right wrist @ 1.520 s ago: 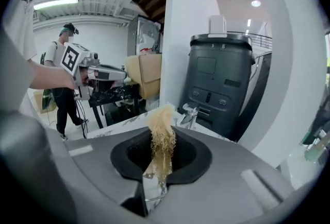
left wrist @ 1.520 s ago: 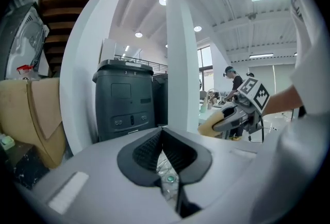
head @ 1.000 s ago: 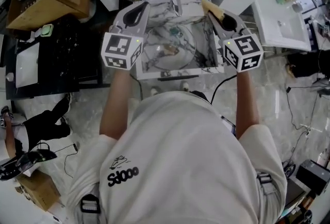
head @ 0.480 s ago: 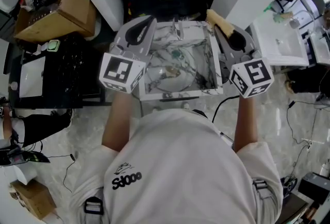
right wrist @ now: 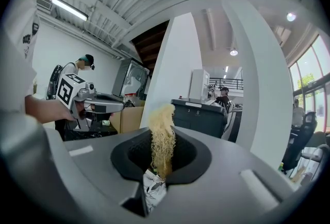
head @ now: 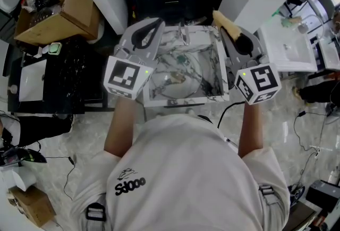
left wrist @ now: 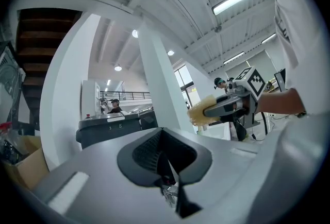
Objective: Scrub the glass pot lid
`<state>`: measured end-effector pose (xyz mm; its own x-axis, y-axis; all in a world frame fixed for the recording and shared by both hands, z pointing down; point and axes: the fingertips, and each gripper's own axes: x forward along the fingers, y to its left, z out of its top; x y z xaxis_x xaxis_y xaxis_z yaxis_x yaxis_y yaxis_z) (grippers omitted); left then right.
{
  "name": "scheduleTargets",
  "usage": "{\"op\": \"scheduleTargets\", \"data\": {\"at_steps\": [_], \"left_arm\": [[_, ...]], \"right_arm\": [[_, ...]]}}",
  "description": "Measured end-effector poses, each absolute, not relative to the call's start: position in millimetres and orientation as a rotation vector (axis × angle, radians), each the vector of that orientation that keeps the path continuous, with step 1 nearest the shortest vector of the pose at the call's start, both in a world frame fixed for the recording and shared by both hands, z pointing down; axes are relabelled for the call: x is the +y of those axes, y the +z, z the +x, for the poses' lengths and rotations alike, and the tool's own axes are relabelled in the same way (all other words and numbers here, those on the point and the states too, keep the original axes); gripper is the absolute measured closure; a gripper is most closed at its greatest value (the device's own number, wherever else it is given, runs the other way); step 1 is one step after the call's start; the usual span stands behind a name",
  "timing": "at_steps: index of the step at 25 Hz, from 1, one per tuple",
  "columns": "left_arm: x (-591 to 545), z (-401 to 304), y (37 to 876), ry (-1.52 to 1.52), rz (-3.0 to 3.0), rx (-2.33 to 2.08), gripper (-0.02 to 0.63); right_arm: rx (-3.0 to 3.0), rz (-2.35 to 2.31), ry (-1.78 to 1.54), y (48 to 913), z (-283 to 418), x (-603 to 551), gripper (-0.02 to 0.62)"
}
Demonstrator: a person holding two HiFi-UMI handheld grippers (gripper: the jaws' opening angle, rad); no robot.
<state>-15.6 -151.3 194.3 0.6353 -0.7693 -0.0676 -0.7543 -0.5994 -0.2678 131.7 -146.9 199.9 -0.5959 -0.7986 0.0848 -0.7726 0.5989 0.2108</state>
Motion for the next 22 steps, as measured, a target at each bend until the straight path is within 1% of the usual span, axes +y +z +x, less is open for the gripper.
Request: {"op": "scheduleTargets", "data": {"at_steps": [22], "left_arm": [[-152, -3, 210, -0.114, -2.646, 1.152, 0.597]], "right_arm": [[-2.637, 1.262, -0.206, 214, 124, -152, 0.552]]}}
